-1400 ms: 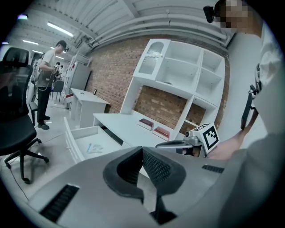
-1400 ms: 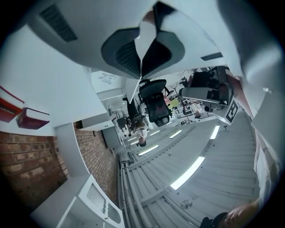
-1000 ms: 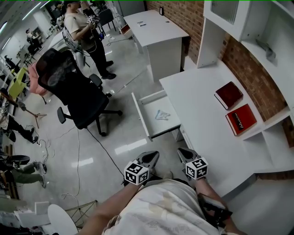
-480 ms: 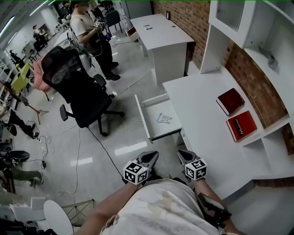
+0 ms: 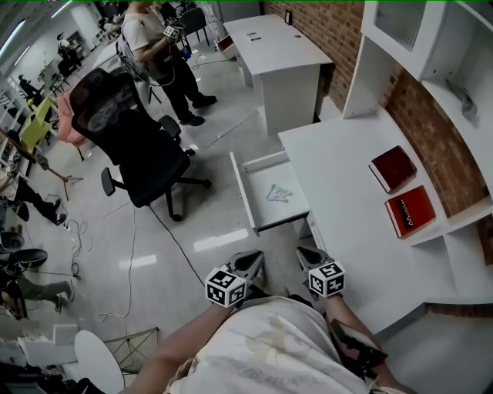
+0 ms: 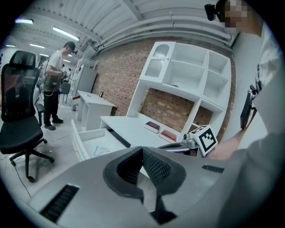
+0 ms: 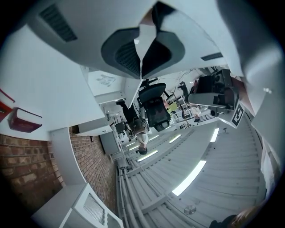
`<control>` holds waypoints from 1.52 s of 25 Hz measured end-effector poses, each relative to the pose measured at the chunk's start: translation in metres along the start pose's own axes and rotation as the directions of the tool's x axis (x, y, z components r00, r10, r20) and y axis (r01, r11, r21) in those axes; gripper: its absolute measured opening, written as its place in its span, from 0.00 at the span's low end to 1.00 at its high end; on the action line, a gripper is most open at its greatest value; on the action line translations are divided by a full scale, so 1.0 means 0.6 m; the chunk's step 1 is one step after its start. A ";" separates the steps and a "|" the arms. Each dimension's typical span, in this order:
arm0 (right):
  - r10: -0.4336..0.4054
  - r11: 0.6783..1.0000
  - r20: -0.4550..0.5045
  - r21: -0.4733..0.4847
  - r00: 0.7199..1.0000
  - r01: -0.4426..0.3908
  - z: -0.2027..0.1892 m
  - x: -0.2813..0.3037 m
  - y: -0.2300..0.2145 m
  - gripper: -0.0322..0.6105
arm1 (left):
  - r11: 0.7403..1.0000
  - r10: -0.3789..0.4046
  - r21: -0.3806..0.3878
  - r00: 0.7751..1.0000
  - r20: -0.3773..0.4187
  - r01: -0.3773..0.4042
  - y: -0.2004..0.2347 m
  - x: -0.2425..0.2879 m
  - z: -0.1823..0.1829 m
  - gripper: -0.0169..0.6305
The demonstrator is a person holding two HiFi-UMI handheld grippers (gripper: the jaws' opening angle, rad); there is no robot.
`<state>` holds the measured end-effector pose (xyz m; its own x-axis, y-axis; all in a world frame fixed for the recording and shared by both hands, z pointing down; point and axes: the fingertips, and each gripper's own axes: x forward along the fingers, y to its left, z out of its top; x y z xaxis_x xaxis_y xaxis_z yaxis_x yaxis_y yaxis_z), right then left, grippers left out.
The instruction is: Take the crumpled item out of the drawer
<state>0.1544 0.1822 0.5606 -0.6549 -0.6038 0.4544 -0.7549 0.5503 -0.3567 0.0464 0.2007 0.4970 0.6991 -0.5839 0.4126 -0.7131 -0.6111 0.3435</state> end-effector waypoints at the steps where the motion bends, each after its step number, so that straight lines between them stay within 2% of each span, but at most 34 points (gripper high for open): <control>1: -0.006 1.000 0.001 0.005 1.000 0.006 0.001 0.004 -0.003 0.10 | 1.000 -0.004 -0.001 1.000 -0.002 0.004 0.004 0.003 0.001 0.06; 18: -0.122 0.992 0.000 0.026 0.992 0.122 0.073 0.059 -0.090 0.10 | 0.993 -0.114 0.032 0.993 0.005 0.114 0.095 0.111 0.100 0.06; 38: -0.205 0.978 -0.029 0.025 0.978 0.206 0.161 0.218 -0.121 0.10 | 0.982 -0.188 0.031 0.982 -0.012 0.189 0.275 0.166 0.190 0.06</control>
<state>0.1202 0.0075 0.5673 -0.4851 -0.6869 0.5411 -0.8740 0.3999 -0.2760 0.0042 -0.0195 0.4987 0.8203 -0.4518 0.3507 -0.5665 -0.7265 0.3890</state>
